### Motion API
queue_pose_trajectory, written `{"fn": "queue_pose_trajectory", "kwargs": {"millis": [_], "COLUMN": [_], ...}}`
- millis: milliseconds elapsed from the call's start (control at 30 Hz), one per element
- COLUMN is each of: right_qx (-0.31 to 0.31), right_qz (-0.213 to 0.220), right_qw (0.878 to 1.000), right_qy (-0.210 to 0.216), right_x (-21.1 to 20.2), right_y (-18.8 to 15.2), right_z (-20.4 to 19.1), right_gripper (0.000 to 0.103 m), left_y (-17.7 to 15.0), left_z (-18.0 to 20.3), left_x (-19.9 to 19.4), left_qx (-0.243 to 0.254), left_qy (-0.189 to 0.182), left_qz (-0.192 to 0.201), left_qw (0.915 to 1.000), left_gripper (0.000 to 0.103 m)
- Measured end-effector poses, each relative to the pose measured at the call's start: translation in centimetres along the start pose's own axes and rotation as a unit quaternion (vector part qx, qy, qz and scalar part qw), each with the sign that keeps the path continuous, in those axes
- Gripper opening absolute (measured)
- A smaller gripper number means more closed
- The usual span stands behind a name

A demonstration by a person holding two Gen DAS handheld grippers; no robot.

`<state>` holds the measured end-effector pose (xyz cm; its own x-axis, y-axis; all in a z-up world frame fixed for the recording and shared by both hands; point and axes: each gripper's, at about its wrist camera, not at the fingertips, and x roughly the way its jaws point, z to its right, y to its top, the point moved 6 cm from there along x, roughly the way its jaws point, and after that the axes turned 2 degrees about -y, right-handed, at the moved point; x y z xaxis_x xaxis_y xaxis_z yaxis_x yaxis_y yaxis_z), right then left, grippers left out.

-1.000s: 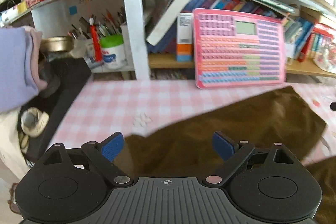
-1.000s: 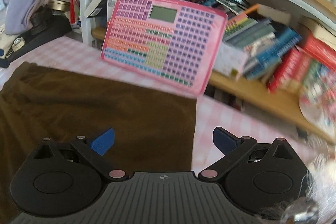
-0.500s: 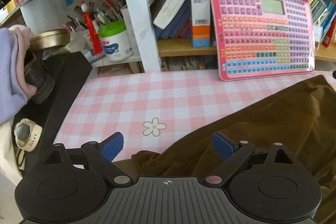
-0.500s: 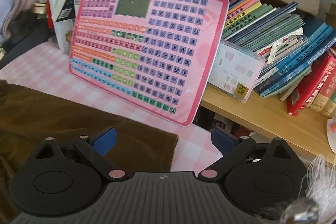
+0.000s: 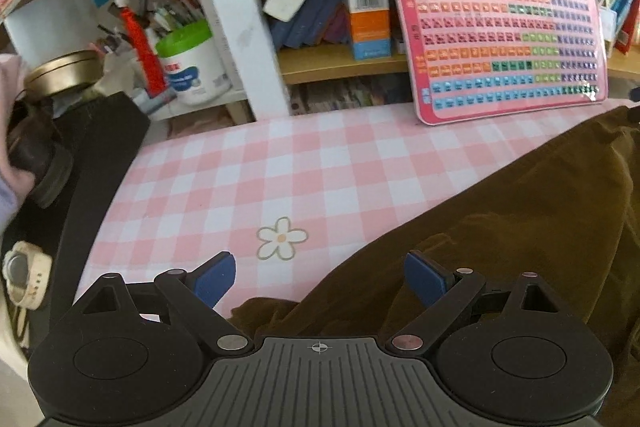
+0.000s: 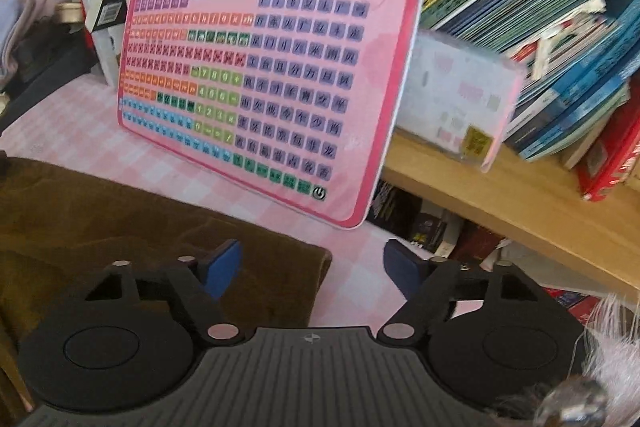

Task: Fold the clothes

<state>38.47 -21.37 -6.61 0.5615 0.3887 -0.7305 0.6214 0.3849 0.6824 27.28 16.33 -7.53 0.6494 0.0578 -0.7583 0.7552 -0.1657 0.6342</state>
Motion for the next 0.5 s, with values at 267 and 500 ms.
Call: {"fn": "queue_pose_trajectory", "kwargs": {"millis": [267, 500], "right_qx": [0.0, -0.003], "right_qz": [-0.03, -0.025], "right_qw": [0.999, 1.0], "right_qy": [0.011, 0.007], "right_x": [2.1, 2.1], "right_y": [-0.6, -0.4], "right_z": [0.0, 0.4], "right_gripper": [0.051, 0.028], "left_y": [-0.3, -0.8], "left_z": [0.2, -0.7], "left_x": [1.3, 3.0], "left_qx": [0.026, 0.031], "left_qy": [-0.028, -0.024], "left_qz": [-0.032, -0.052], "left_qw": [0.9988, 0.9979], "left_gripper": [0.093, 0.088]}}
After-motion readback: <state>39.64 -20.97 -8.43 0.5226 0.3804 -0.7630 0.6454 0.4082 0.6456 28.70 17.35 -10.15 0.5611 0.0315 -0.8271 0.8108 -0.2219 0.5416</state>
